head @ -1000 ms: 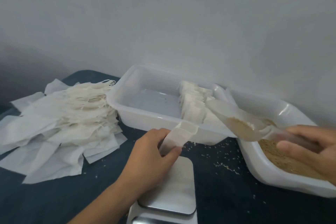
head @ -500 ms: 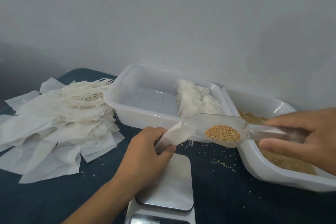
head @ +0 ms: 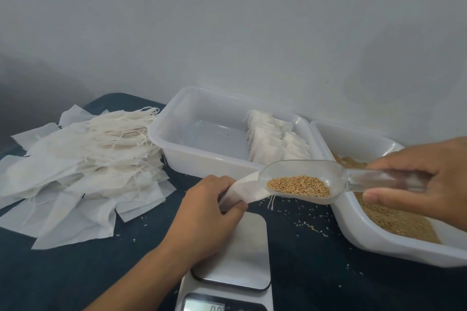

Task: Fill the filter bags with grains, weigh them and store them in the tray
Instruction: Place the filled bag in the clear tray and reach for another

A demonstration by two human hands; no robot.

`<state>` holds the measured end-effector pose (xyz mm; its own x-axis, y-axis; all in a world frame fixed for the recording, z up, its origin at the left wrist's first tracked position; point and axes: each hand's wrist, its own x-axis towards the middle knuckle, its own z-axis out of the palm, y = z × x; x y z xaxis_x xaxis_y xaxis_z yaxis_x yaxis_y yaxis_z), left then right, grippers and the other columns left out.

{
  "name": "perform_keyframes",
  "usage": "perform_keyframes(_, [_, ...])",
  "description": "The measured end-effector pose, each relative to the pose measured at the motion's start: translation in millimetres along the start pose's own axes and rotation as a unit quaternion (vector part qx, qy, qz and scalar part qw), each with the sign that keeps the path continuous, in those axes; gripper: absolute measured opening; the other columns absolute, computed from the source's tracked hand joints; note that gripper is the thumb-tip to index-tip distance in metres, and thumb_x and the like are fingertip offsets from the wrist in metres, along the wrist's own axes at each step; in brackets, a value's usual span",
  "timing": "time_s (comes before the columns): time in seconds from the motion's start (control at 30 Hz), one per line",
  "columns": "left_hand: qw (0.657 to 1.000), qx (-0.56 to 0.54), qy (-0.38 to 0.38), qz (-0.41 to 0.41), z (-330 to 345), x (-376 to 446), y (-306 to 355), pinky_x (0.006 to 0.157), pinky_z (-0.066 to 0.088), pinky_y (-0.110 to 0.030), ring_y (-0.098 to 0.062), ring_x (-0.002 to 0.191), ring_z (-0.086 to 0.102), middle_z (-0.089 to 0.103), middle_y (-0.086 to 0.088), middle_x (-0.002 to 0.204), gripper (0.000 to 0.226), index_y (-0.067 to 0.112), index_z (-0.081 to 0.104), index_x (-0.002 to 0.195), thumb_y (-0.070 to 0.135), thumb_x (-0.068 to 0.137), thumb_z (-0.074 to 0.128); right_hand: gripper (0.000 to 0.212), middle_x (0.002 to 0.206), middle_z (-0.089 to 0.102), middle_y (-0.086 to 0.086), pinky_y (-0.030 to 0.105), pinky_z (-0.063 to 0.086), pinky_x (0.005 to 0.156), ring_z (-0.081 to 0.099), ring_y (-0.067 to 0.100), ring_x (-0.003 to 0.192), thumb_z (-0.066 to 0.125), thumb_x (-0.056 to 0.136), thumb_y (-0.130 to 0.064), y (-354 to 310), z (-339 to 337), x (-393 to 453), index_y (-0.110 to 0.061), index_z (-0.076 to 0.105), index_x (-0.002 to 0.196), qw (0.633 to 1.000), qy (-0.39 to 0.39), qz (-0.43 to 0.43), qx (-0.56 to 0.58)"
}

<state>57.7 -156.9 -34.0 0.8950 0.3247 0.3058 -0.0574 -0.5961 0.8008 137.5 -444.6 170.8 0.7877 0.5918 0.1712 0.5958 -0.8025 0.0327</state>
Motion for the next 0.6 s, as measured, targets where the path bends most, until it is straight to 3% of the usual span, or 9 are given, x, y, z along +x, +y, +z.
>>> perform_keyframes(0.23, [1.0,-0.003,-0.002,-0.003,0.3,-0.8,0.5,0.069,0.04,-0.014,-0.003,0.086,0.056,0.061,0.015,0.085,0.008,0.036,0.068,0.096,0.036,0.088,0.07,0.034,0.075,0.065,-0.037,0.016,0.051,0.045,0.063,-0.007,0.062,0.052,0.073,-0.094,-1.3,0.9,0.9,-0.074,0.06,0.099,1.0,0.011,-0.01,-0.004])
perform_keyframes(0.6, [1.0,-0.006,-0.011,-0.006,0.6,-1.2,-0.1,0.069,0.042,-0.014,-0.002,0.087,0.056,0.062,0.016,0.088,0.011,0.039,0.068,0.1,0.038,0.089,0.069,0.034,0.075,0.066,-0.035,0.021,0.054,0.048,0.064,-0.003,0.063,0.053,0.074,-0.094,4.9,3.5,2.4,-0.073,0.061,0.099,1.0,0.006,-0.016,-0.01])
